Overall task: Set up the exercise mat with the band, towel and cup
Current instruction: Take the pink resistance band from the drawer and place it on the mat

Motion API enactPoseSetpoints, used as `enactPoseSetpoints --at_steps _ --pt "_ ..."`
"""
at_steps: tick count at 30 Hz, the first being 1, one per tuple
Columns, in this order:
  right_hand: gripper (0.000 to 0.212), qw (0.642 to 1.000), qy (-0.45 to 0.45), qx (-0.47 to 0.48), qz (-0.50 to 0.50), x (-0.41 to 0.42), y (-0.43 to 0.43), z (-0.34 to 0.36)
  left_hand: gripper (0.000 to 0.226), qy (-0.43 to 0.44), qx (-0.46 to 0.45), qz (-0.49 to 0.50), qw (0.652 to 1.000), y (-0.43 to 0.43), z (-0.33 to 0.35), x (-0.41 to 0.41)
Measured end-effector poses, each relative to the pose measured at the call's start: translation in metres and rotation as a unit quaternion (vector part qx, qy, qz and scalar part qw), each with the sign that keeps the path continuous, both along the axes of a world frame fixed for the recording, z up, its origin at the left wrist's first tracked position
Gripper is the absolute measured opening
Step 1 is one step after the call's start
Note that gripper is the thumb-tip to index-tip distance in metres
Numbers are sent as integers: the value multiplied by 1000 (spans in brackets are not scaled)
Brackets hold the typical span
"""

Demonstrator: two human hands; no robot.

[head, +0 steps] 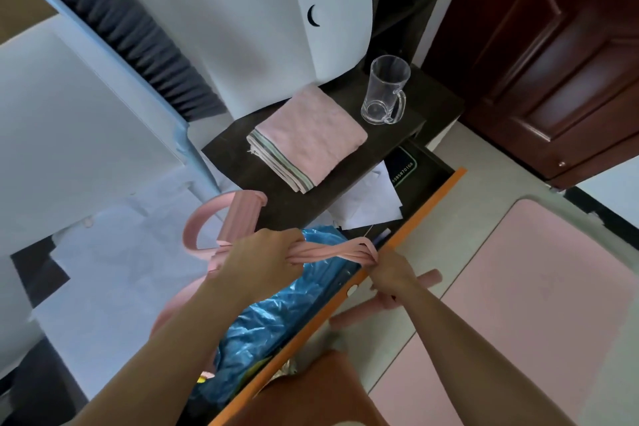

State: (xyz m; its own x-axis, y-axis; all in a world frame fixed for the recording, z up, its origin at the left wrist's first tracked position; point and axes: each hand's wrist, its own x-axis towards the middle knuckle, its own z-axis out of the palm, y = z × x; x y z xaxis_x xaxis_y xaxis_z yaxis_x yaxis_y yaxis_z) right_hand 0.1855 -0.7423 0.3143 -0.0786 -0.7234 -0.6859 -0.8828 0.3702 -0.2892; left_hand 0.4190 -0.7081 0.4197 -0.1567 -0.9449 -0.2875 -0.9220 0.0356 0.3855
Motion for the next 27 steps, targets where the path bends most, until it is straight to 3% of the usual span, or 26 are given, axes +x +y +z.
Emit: enactPoseSetpoints --at_steps 6,9,13,17,21,27 --pt "29 1000 3 -22 -1 28 -12 -12 19 -1 -31 27 999 1 3 16" --pt "31 994 71 -27 75 42 -21 -11 19 -8 -51 40 998 2 3 25" --pt "28 996 -57 -54 50 57 -29 -9 19 -4 -56 61 997 3 1 39" --pt "22 990 -122 -67 35 73 -39 -7 17 35 -70 117 990 3 3 54" --pt "34 992 -92 -75 45 93 -51 -13 18 38 -92 140 985 5 8 62" --pt "13 991 -108 -73 31 103 -53 -22 21 32 -81 113 990 7 13 64"
